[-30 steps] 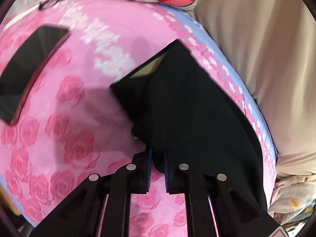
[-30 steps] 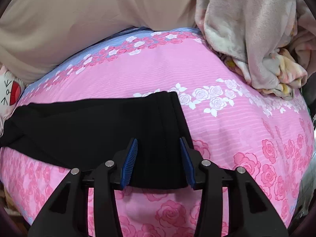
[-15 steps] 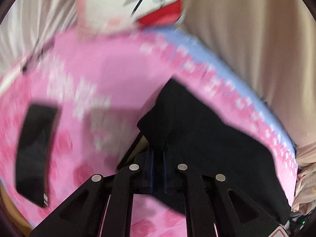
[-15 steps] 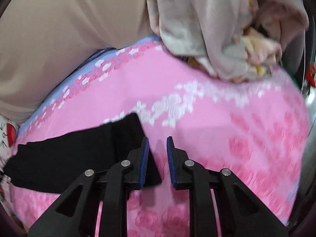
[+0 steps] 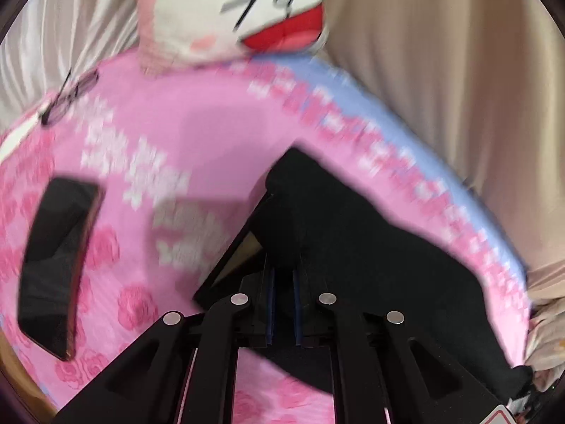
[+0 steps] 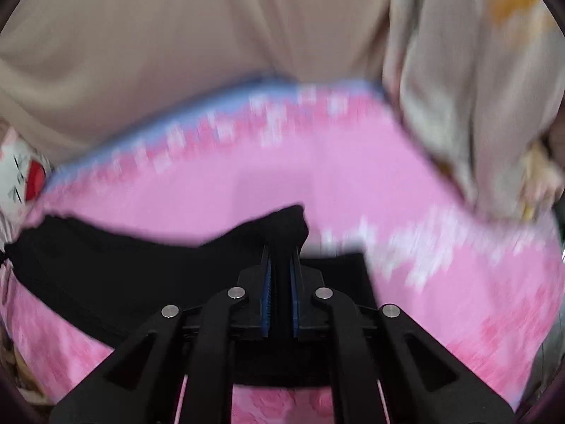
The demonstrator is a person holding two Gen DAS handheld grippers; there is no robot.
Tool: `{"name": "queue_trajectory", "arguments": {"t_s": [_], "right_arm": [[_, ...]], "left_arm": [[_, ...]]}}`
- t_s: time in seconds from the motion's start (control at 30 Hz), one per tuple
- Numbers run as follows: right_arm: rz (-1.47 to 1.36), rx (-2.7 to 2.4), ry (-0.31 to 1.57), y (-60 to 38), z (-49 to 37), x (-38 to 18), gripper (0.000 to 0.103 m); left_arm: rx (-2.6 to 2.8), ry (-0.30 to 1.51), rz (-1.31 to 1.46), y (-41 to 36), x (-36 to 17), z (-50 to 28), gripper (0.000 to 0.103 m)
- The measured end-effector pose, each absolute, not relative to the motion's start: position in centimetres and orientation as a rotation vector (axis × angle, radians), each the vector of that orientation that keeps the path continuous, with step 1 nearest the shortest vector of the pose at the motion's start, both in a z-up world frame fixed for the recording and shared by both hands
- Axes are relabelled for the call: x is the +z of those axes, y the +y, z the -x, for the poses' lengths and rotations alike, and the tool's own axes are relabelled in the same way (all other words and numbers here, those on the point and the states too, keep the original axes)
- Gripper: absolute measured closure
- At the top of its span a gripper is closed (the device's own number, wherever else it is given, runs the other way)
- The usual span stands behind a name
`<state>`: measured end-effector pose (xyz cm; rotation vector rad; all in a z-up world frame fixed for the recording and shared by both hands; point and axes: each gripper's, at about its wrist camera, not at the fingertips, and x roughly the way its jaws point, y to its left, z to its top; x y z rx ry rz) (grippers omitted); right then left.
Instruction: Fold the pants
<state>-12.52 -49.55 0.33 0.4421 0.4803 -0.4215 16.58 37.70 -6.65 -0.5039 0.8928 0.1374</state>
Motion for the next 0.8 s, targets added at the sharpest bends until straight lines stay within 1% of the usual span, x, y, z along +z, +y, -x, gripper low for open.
{"name": "queue_trajectory", "arguments": {"t_s": [0.07, 0.13, 0.23, 0.3, 0.33, 0.37, 0.47, 0.6, 0.63, 0.67, 0.7, 0.73, 0.77, 0.8], "right_arm": [[-0.379, -0.456, 0.458, -49.7, 13.2, 3.1, 0.096], [-0.371, -0.494, 0.519, -50.5, 13.3, 1.8, 0.096], [-0.451, -0.53, 0.705, -52.1, 12.6, -5.5, 0.096], [-0.479, -0.529, 0.782, -51.7, 12.4, -9.6, 0.095], [-0.485, -0.529, 0.759, -51.3, 12.8, -10.4, 0.094], [-0.492, -0.53, 0.731, -51.0, 13.2, -10.4, 0.094], [-0.54, -0.52, 0.703, -51.4, 13.8, -9.9, 0.094], [-0.504, -0.53, 0.649, -50.9, 15.3, -7.8, 0.094], [-0.501, -0.535, 0.671, -51.5, 14.7, -8.6, 0.089], [-0.503, -0.539, 0.736, -51.7, 14.3, -10.2, 0.084], [-0.504, -0.536, 0.75, -51.4, 14.2, -10.9, 0.082], [-0.495, -0.545, 0.714, -51.1, 14.8, -10.7, 0.076], [-0.497, -0.565, 0.715, -50.9, 15.2, -10.3, 0.067], [-0.496, -0.595, 0.696, -50.6, 16.2, -9.8, 0.067]], "left_arm": [[0.1, 0.874, 0.52, 37.9, -4.8, -16.7, 0.096], [0.096, 0.908, 0.501, 37.7, -5.0, -16.8, 0.096], [0.107, 0.984, 0.474, 37.7, -7.7, -16.2, 0.095], [0.108, 1.047, 0.506, 38.1, -10.2, -15.8, 0.094], [0.122, 1.072, 0.511, 38.3, -11.7, -15.4, 0.094], [0.115, 1.054, 0.521, 38.5, -12.2, -15.1, 0.092], [0.113, 1.034, 0.516, 38.4, -11.8, -14.7, 0.093], [0.106, 1.02, 0.47, 38.0, -10.5, -14.7, 0.092], [0.109, 1.029, 0.465, 38.2, -10.8, -14.8, 0.09], [0.109, 1.045, 0.46, 38.4, -11.5, -14.9, 0.088], [0.093, 1.051, 0.466, 38.6, -12.2, -14.9, 0.087], [0.078, 1.027, 0.477, 38.8, -12.2, -14.6, 0.087], [0.062, 1.008, 0.494, 39.0, -12.0, -14.2, 0.085], [0.06, 0.993, 0.508, 39.5, -11.6, -13.5, 0.08]]}}
